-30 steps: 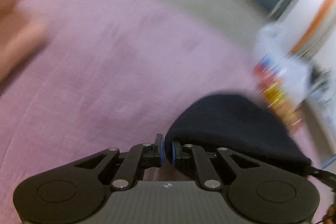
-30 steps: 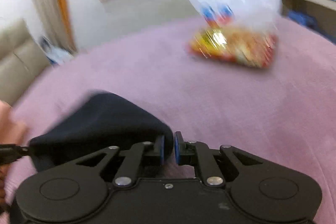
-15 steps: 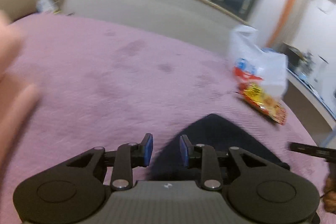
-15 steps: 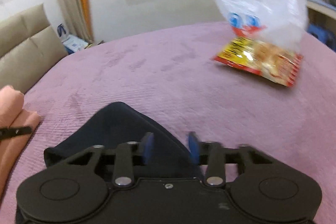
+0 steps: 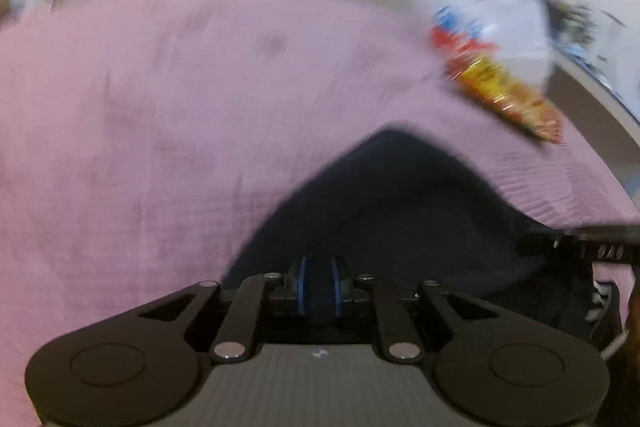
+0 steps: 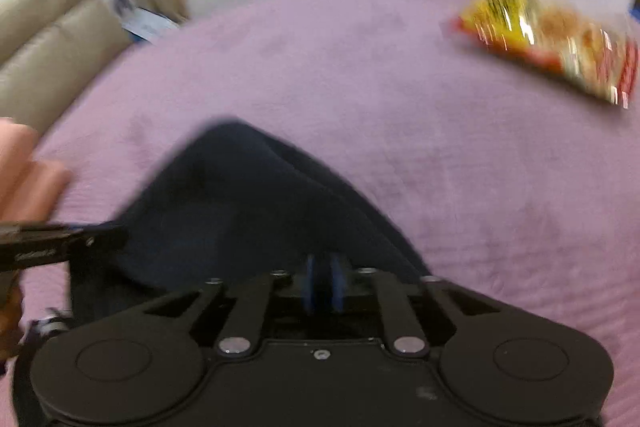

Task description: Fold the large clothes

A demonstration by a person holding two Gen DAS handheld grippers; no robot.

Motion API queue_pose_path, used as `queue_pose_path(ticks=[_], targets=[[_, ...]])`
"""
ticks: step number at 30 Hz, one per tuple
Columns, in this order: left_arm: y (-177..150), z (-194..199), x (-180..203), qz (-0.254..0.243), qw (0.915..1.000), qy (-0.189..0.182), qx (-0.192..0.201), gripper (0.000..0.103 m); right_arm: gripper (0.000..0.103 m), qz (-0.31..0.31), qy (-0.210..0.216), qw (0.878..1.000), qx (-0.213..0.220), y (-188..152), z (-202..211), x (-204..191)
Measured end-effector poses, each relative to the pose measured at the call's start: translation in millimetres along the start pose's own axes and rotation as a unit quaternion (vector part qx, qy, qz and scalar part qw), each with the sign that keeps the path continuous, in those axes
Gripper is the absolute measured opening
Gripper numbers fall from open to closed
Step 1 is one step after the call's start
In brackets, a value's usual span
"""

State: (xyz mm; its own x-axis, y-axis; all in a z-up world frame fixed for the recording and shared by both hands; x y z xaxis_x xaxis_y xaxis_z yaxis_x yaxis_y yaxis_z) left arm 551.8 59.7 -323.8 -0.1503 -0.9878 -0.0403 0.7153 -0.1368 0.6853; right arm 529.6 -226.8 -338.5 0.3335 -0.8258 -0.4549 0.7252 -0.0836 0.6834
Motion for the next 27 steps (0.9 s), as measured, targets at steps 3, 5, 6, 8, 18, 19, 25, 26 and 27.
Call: queue_pose_path(ticks=[3,5,6,8,18,19,25,26,27], targets=[[24.1,10.8,-1.4,-0.007,0.9993,0.0,0.036,0.063,0.064,0.008,-0.006,1.0,0.021,21.3,4.6,4.7],[39.0,-1.9,-0.9,-0.006,0.9996,-0.008,0.026,0.069,0.064,0.005,-0.003,1.0,0.002,30.8,-11.0,10.8],[43.7,-14.9,-0.7,-0.008,0.9999,-0.009,0.012,0.069,0.071,0.0,0.001,1.0,-0.011,31.9,-19.8,14.9],[49.3,-44.4,-1.7,-0.003,0.9992,-0.02,-0.036,0.067,0.076,-0.023,0.02,0.999,-0.045,34.9,-40.8,23.8],[49.9,-99.8,-0.5,0.033,0.9865,-0.084,-0.137,0.016,0.064,-0.033,0.023,0.995,-0.096,31.7,-80.8,32.8],[47.0,-98.3,2.9,0.031,0.9858,-0.089,-0.139,0.013,0.038,-0.027,0.026,0.994,-0.1,31.5,-80.1,29.6],[42.1,-29.6,12.7,-0.003,0.9935,-0.102,-0.05,0.01,0.014,0.053,0.036,0.995,-0.074,29.6,-21.9,-13.6],[40.7,-10.4,8.6,0.005,0.993,-0.114,-0.033,0.01,0.014,0.066,0.045,0.995,-0.054,29.2,0.7,-24.7],[39.2,10.6,5.5,0.011,0.9923,-0.123,-0.014,0.01,0.013,0.076,0.052,0.995,-0.039,28.5,17.4,-34.0]])
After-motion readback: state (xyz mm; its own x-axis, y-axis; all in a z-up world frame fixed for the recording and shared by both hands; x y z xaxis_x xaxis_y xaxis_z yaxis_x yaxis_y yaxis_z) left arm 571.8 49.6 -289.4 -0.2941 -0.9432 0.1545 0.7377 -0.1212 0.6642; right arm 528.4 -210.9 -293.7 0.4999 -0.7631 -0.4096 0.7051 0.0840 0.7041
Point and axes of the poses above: each gripper's, at about its wrist camera, not at the fingertips, and z roughly against the way its jaws point, x to its right, y to its top, the point moved 4 cm from there along -z, roughly the way its jaws point, and after that the axes turned 15 degrees about y, right-handed, at the moved point
